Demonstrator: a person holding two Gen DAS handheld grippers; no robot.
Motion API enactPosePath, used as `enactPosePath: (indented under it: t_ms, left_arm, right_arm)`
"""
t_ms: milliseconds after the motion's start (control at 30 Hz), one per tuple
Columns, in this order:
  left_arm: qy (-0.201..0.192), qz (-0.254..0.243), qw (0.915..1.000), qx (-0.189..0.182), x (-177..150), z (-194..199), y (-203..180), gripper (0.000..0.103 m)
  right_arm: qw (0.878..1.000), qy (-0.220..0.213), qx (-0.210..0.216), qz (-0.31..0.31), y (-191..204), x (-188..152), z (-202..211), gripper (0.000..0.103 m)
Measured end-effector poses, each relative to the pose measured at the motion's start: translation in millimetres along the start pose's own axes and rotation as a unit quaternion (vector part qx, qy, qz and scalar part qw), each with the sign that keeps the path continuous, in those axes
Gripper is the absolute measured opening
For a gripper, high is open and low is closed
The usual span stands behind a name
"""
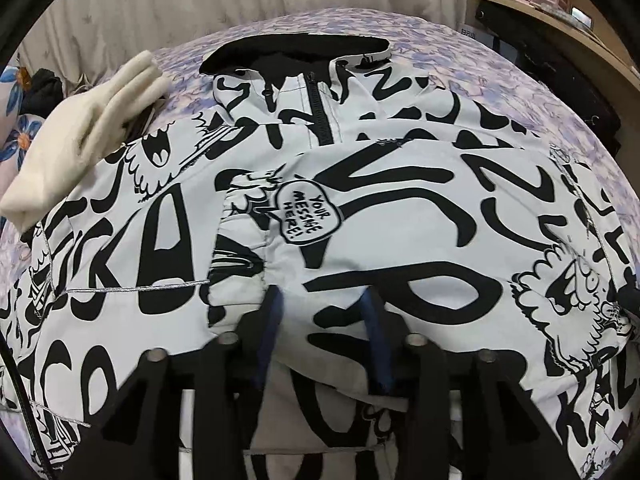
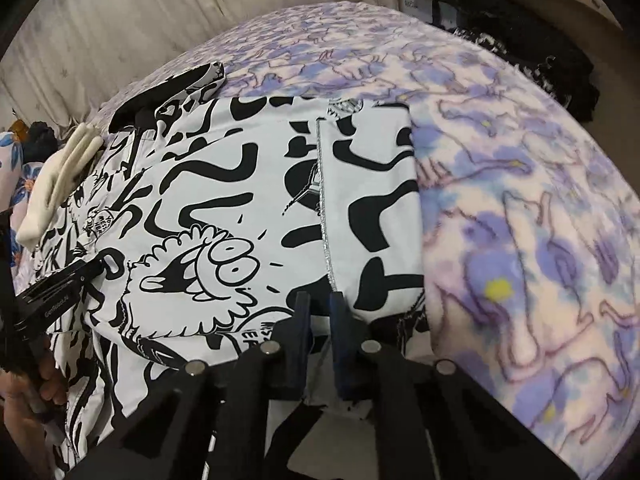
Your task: Fold large clothes
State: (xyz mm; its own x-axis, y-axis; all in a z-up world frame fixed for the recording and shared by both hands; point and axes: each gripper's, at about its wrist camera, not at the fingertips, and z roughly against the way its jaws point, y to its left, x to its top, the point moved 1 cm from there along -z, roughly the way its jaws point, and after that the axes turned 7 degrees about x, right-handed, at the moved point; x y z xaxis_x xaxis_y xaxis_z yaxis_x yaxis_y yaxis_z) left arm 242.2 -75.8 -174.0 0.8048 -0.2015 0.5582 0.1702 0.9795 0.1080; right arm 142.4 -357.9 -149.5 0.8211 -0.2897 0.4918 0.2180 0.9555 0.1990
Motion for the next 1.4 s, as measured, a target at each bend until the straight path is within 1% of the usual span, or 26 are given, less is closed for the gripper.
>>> enactPosePath:
  t_ms: [67,100,200,267,333,400,533,600,633,800,1167,1333,1400]
  left_arm:
    - [-0.001,0.001,1.0,-0.009,-0.3,2.9,-2.1,0.057]
    - [-0.002,0.0,1.0,-0.008,-0.7,4.1,-3.5,0.06]
    - [-0.005,-0.008,0.9999,0.004,-2.1,7.8,-9.2,0.06]
    - [-0.004,-0.007,1.0,0.002,-2.5,9.8,-10.1,0.061]
    - [-0.002,-0.002,1.0,-0.004,-3.3,13.9,-10.1,0.061]
    - [-0.001,0.002,1.0,-0.009,-3.9,18.5,-9.9,0.062]
    - [-0.005,0.008,0.9999,-0.013,-5.5,30.7,-9.8,0.065]
    - [-0.008,0.01,0.9998,-0.013,-7.0,39.3,-10.1,0.07]
    - [-0.009,0.011,0.9998,-0.013,-8.1,43.3,-10.4,0.07]
    - [-0.01,0.01,0.9997,-0.021,-17.6,65.4,-13.5,0.071]
    - [-0.025,0.009,0.9995,-0.015,-49.8,120.8,-12.2,0.072]
    - [-0.038,0.021,0.9988,-0.021,-71.1,149.4,-1.6,0.072]
    - [-0.041,0.029,0.9986,-0.018,-78.3,158.3,6.3,0.072]
  right_arm:
    - [1.0,0.002,0.002,-0.004,-0.5,-0.8,-2.1,0.013]
    - [1.0,0.001,0.005,-0.009,-2.2,-0.7,-1.7,0.013]
    - [1.0,0.001,0.012,-0.023,-6.0,-0.6,0.6,0.013]
    - [0.999,0.001,0.014,-0.03,-5.8,-1.4,2.0,0.013]
    - [0.999,0.001,0.017,-0.032,-3.3,-3.3,4.6,0.016]
    - [0.999,0.0,0.021,-0.033,0.2,-4.6,7.3,0.025]
    - [0.999,-0.002,0.023,-0.031,7.4,-7.2,14.9,0.034]
    - [0.999,-0.002,0.026,-0.031,11.3,-9.0,20.0,0.035]
    - [0.999,-0.001,0.029,-0.031,13.3,-10.3,23.1,0.035]
    - [0.999,0.0,0.038,-0.03,20.3,-17.1,36.0,0.035]
    - [0.996,0.012,0.074,-0.039,34.2,-43.6,59.7,0.035]
    - [0.996,0.015,0.086,-0.025,47.4,-55.8,72.3,0.035]
    - [0.996,0.015,0.091,-0.018,55.1,-60.1,78.4,0.035]
